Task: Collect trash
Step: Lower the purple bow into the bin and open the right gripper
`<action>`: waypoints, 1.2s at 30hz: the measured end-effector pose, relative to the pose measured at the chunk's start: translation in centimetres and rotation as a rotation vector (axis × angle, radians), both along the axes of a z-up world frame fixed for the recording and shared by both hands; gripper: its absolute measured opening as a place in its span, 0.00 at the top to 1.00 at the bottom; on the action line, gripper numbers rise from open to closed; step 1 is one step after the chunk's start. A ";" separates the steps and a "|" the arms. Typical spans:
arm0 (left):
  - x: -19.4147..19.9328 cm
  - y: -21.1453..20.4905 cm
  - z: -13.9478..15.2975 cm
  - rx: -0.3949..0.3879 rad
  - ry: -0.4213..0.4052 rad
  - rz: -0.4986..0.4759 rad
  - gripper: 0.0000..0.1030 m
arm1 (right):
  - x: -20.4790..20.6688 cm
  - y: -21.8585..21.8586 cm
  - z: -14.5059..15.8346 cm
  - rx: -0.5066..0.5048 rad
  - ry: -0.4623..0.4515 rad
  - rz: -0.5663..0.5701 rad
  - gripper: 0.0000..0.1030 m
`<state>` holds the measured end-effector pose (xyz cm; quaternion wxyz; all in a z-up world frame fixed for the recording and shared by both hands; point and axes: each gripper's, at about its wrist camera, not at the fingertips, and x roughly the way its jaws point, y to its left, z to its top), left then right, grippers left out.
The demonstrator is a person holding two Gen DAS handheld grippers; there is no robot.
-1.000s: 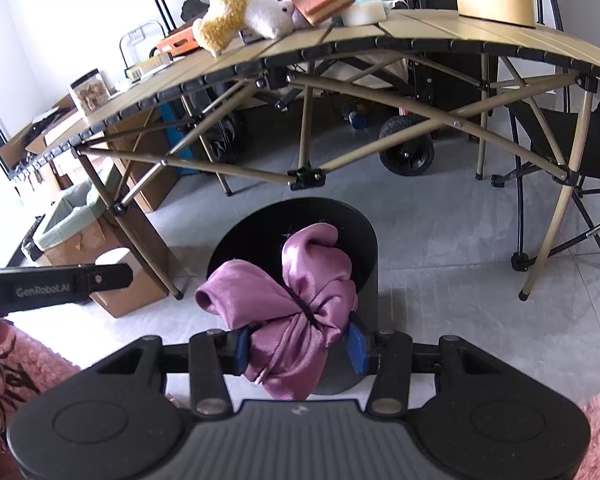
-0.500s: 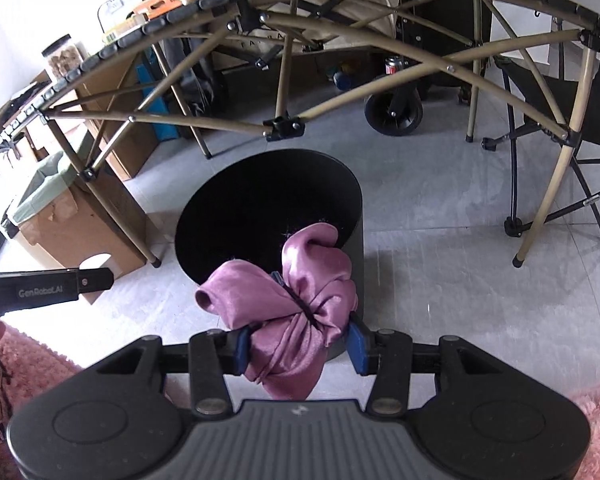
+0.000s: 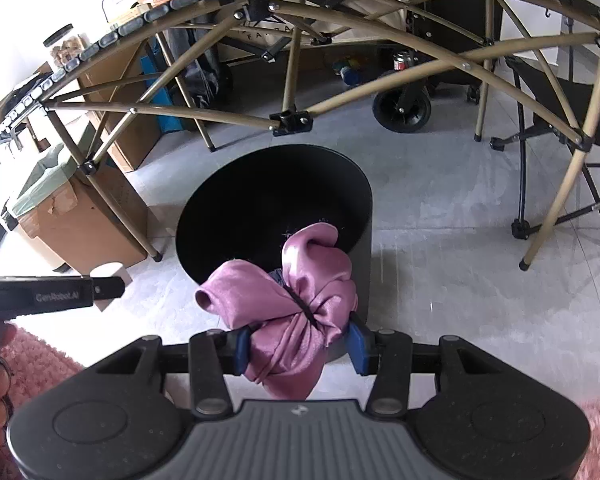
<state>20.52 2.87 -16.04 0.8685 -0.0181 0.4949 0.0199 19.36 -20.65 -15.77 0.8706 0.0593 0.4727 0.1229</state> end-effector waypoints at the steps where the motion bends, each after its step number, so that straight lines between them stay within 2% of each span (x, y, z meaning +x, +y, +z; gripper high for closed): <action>1: 0.1 0.1 -0.1 -0.002 0.002 0.004 0.70 | 0.2 0.1 0.1 -0.002 -0.003 0.003 0.56; 16: 2.4 3.1 -1.4 -0.038 0.049 0.097 0.70 | 5.3 2.7 0.1 -0.027 -0.023 0.024 0.56; 25: 3.5 4.3 -1.8 -0.059 0.056 0.135 0.70 | 8.9 4.9 -1.4 -0.040 -0.005 0.049 0.56; 36: 5.1 5.6 -2.5 -0.037 0.079 0.207 0.70 | 11.8 6.5 -3.8 -0.064 0.024 0.055 0.56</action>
